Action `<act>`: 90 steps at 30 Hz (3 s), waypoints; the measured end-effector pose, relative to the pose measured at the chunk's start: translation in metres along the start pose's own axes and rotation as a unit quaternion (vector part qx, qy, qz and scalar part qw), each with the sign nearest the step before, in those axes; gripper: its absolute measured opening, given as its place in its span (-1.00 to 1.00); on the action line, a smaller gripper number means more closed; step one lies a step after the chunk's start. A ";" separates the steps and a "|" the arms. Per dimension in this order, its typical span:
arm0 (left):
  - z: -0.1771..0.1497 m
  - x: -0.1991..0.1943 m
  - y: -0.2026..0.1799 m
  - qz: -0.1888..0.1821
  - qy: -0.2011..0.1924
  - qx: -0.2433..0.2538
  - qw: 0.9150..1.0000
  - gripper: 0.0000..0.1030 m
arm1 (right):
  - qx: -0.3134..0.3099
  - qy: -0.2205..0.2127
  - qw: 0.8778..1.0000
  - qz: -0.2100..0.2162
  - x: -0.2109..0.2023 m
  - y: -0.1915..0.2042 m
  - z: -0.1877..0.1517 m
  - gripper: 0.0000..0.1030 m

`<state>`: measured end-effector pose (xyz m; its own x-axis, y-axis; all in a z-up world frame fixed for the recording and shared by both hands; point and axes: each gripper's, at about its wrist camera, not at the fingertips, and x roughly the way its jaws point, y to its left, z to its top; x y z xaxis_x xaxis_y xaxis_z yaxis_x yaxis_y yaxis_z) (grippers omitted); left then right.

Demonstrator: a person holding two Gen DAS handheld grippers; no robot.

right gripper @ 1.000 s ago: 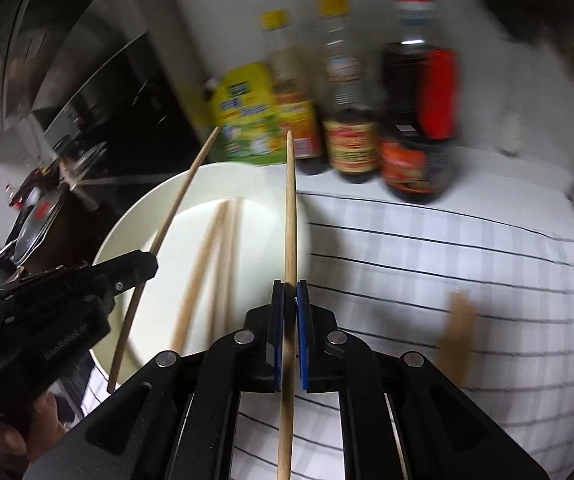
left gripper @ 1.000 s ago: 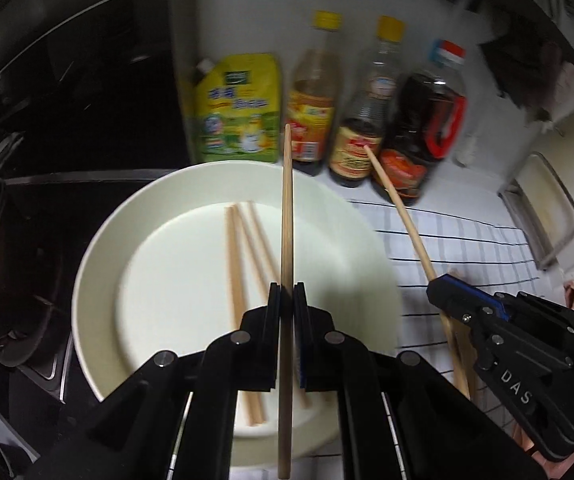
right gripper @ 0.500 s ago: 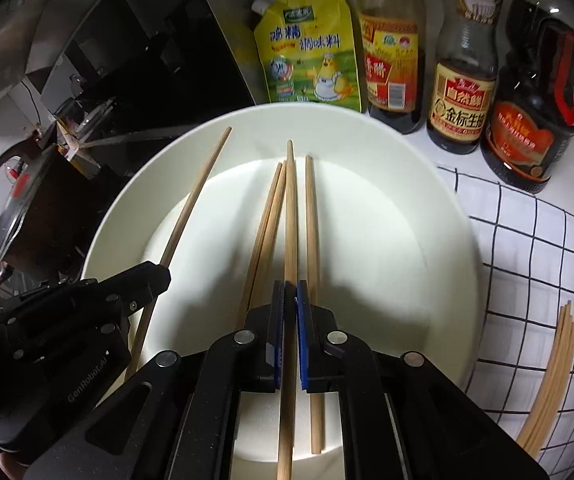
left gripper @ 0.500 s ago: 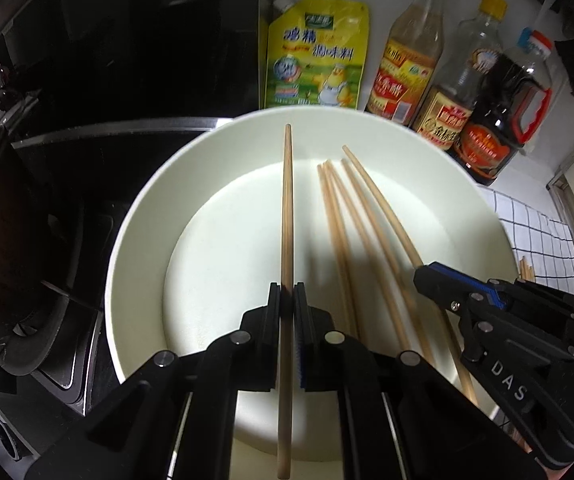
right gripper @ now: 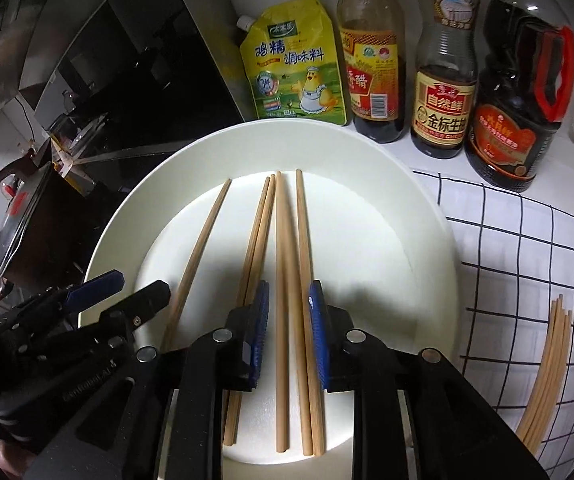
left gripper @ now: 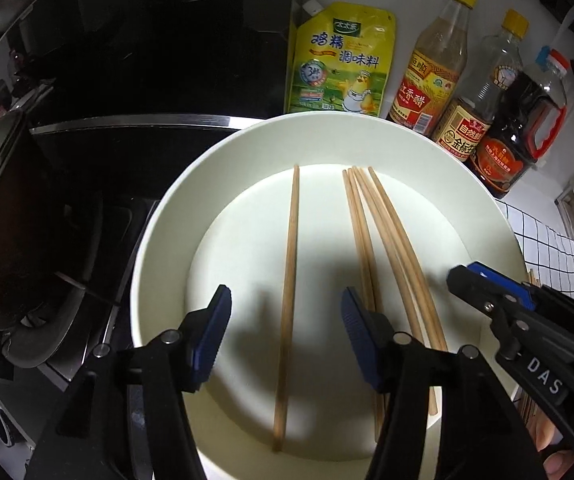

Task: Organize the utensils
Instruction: 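Open both tools to lay the chopsticks in the white bowl, then move both open tools back over the chopstick bundle on the mat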

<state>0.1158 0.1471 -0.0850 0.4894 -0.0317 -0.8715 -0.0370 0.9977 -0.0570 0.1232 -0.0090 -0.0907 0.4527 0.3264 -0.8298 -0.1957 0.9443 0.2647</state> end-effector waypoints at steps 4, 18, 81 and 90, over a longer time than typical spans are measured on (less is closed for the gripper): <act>-0.005 -0.009 0.003 0.003 -0.003 -0.007 1.000 0.30 | 0.004 -0.001 1.000 -0.001 -0.007 -0.003 -0.008 -0.53; -0.023 -0.044 -0.014 -0.003 -0.018 0.008 1.000 0.36 | 0.005 -0.010 1.000 -0.010 -0.046 -0.012 -0.038 -0.34; -0.120 -0.035 -0.212 -0.076 0.019 0.134 0.988 0.71 | 0.095 0.020 0.985 -0.142 -0.081 -0.201 -0.164 -0.04; -0.121 -0.025 -0.219 -0.074 0.026 0.136 0.988 0.71 | 0.082 0.021 0.986 -0.146 -0.076 -0.198 -0.163 -0.04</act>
<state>0.0059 -0.0778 -0.1097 0.4265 -0.1745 -0.8875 0.2705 0.9609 -0.0589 -0.0147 -0.2281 -0.1599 0.4318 0.0403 -0.9011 0.0823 0.9931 0.0838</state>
